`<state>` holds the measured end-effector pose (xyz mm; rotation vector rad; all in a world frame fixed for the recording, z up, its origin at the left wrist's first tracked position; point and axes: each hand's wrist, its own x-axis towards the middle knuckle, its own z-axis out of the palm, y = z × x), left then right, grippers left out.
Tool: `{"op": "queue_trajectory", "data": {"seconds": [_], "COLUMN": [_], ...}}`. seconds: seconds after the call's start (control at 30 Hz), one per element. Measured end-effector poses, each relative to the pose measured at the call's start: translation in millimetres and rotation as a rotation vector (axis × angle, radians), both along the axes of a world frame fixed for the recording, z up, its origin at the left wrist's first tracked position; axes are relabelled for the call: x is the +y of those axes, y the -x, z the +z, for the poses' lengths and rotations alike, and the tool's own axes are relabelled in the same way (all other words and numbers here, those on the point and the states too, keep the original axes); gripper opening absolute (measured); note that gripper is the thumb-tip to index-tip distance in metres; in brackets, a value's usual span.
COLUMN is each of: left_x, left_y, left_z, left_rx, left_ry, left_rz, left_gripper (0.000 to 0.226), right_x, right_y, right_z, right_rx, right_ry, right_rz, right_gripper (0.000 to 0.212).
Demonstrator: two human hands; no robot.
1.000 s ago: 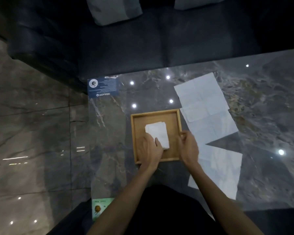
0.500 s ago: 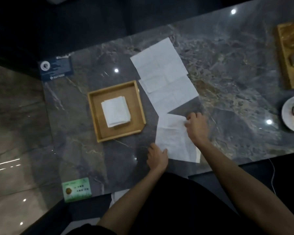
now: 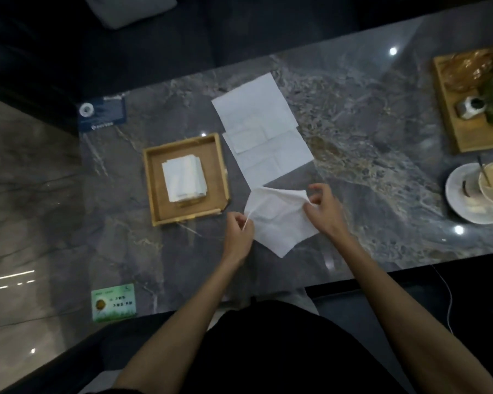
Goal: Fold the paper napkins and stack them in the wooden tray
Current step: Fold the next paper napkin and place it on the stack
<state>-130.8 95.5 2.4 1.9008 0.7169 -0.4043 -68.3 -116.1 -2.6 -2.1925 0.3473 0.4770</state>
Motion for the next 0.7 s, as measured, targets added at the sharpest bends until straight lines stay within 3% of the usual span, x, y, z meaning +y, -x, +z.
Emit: {"op": "queue_trajectory", "data": {"seconds": [0.1,0.2,0.3,0.37,0.47,0.57,0.67,0.7], "left_x": [29,65,102,130,168,202,226,233], "left_y": [-31,-66,-96,-110,-123,-125,-124,-125], "left_z": [49,110,179,231,307,368,397,404], "left_rx": [-0.124,-0.288,-0.410,-0.495,-0.632,-0.665,-0.647,-0.669], "left_ry": [0.114,0.143,0.121,0.118,0.443,0.722,0.626,0.558], "left_rz": [0.015,0.000,-0.097,-0.139,-0.025,-0.049,-0.054,-0.032], "left_gripper": [0.023,0.039,0.047,0.051,0.047,0.046,0.035,0.042], "right_x": [13,37,68,98,137,177,216,226], "right_y": [-22,-48,-69,-78,-86,-91,-93,-95], "right_z": [44,92,148,194,263,331,382,392], "right_rx": [0.102,0.048,-0.033,-0.139,-0.289,-0.440,-0.547,-0.581], "right_ry": [-0.213,-0.389,-0.499,-0.583,-0.728,-0.890,-0.922,-0.891], "right_rz": [0.022,0.031,0.032,0.027,-0.043,-0.094,-0.135,-0.127], "right_gripper": [0.038,0.029,0.055,0.053,0.032,0.026,0.026,0.027]}}
